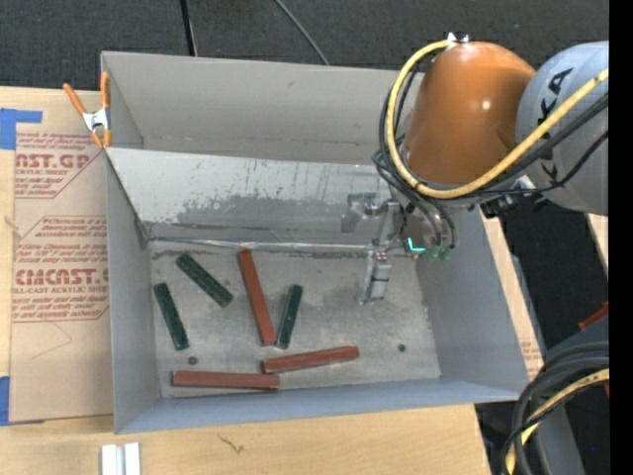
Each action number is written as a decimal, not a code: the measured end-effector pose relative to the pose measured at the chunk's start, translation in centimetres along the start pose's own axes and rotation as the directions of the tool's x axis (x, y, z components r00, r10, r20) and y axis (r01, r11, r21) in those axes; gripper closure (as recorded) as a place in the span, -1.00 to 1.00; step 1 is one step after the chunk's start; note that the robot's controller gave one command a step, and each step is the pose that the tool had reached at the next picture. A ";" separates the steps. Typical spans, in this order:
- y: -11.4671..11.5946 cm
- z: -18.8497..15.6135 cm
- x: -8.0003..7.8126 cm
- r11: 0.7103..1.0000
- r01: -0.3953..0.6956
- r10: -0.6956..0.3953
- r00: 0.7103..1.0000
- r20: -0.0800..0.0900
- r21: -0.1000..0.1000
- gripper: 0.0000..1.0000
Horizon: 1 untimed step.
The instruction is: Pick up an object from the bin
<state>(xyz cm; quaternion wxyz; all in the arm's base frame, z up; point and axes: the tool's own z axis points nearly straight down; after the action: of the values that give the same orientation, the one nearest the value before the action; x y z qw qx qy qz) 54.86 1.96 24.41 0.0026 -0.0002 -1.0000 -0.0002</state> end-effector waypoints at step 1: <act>0.0 -0.4 -0.1 1.000 0.000 0.000 1.000 0.008 0.000 -1.00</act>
Offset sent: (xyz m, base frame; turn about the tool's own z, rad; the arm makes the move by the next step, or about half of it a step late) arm -0.0667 0.0245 -0.1308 -0.2044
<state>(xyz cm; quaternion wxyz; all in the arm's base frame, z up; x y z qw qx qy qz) 55.01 1.95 24.79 -0.0013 -0.0001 -1.0000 -0.0002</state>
